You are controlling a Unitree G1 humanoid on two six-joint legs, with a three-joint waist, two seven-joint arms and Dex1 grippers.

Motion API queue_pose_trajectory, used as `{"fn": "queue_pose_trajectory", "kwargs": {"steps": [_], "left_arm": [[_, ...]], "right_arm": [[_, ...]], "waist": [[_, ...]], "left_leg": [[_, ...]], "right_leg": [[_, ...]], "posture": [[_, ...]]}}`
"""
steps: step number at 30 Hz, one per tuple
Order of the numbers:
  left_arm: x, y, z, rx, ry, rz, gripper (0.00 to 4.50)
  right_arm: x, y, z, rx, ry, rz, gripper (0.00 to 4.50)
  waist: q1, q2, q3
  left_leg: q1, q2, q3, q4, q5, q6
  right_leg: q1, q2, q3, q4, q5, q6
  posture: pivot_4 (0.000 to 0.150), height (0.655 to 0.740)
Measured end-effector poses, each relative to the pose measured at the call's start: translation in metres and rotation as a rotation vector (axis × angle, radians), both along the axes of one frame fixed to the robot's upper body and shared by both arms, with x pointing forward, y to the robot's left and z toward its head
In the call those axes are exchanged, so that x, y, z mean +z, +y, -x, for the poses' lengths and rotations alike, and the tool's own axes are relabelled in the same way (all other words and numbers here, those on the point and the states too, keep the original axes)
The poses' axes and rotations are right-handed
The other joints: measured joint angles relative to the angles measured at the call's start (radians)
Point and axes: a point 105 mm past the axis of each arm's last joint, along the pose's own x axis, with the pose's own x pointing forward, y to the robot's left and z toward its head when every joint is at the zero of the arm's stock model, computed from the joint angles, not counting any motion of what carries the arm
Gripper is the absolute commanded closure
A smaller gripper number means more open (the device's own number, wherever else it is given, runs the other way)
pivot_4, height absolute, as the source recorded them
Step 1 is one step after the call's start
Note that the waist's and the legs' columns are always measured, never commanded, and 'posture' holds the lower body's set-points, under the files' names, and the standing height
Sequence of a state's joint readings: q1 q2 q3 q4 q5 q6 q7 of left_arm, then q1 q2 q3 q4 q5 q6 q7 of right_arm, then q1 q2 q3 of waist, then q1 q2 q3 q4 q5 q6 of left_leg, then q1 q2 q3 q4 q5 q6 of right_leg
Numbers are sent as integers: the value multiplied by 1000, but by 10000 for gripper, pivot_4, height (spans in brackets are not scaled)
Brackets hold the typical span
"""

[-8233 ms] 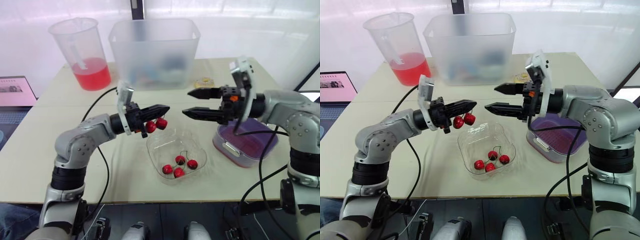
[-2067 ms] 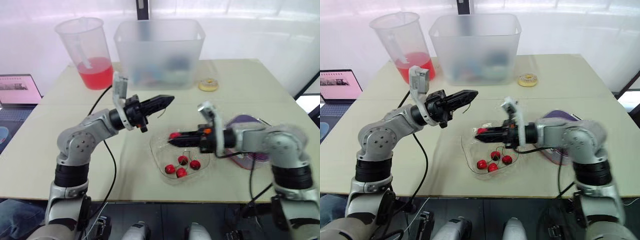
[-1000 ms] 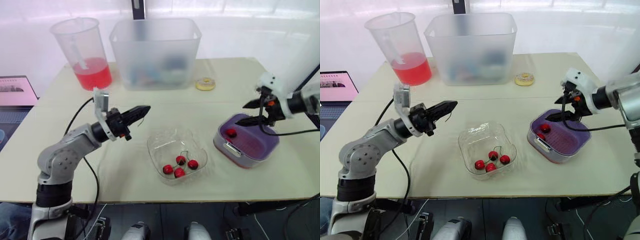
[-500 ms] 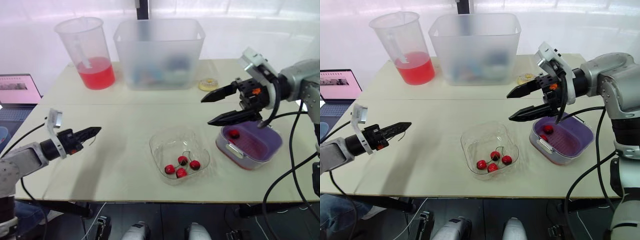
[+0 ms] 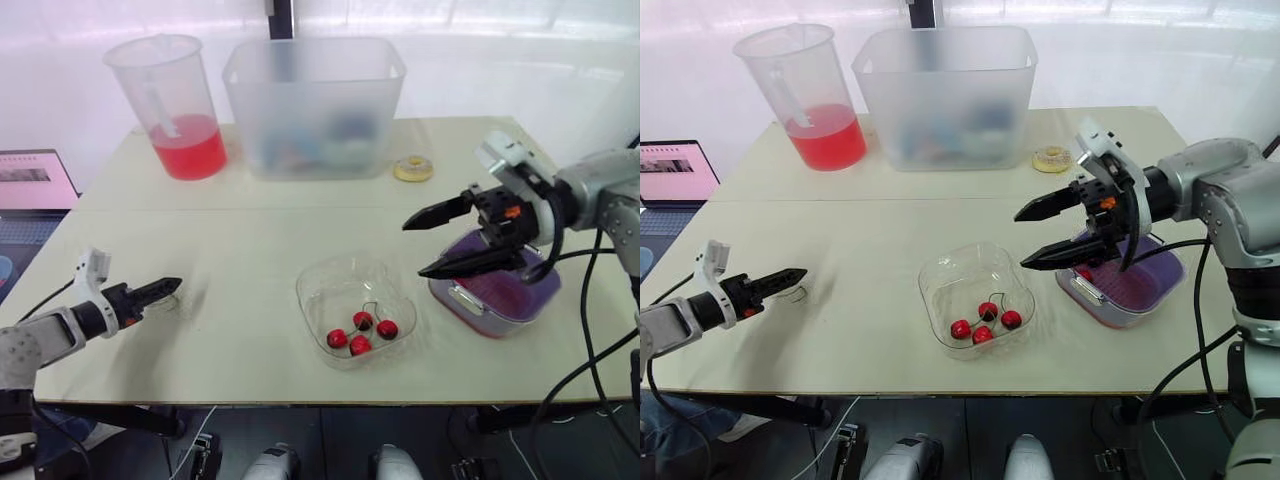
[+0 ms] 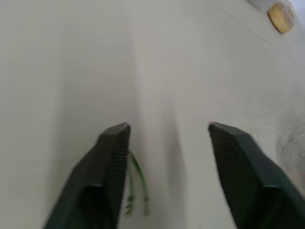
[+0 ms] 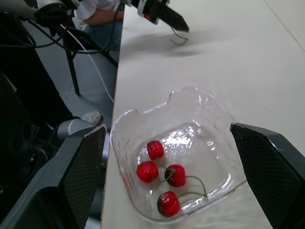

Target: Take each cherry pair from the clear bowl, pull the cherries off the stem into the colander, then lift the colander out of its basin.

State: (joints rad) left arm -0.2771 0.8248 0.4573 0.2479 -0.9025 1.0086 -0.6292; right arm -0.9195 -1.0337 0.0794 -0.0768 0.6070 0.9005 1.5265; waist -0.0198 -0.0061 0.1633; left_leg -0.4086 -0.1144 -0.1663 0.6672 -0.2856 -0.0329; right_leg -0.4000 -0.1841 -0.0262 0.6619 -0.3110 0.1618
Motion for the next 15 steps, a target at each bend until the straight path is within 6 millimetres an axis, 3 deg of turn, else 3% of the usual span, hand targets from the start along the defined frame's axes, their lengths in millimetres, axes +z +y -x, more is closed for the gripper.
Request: {"fn": "queue_pose_trajectory", "kwargs": {"steps": [5, 10, 12, 15], "left_arm": [[18, 37, 0, 134, -67, -43, 1016], [60, 52, -2, 186, -236, -94, 1016], [77, 40, 0, 123, -308, -123, 1016], [113, -10, 13, -134, -456, -191, 1016]], "right_arm": [[-1, -2, 0, -20, -3, -4, 0], [-4, -1, 0, -33, 4, 2, 0], [-5, 0, 0, -37, 7, 10, 0], [-7, 1, 3, -45, 13, 30, 0]], "waist": [[-1, 0, 0], [3, 0, 0], [2, 0, 0], [3, 0, 0]], "left_leg": [[0, 0, 1, 0, 0, 0], [0, 0, 0, 0, 0, 0], [-1, 0, 0, 0, 0, 0], [-1, 0, 0, 0, 0, 0]], "right_leg": [[-1, 0, 0, 1, 0, 0], [-1, -1, 0, 1, 0, 0], [-1, -1, 0, 1, 0, 0], [-1, -1, 0, 1, 0, 0]], "posture": [[1500, 7400], [1500, 7400], [1500, 7400], [1500, 7400]]}}
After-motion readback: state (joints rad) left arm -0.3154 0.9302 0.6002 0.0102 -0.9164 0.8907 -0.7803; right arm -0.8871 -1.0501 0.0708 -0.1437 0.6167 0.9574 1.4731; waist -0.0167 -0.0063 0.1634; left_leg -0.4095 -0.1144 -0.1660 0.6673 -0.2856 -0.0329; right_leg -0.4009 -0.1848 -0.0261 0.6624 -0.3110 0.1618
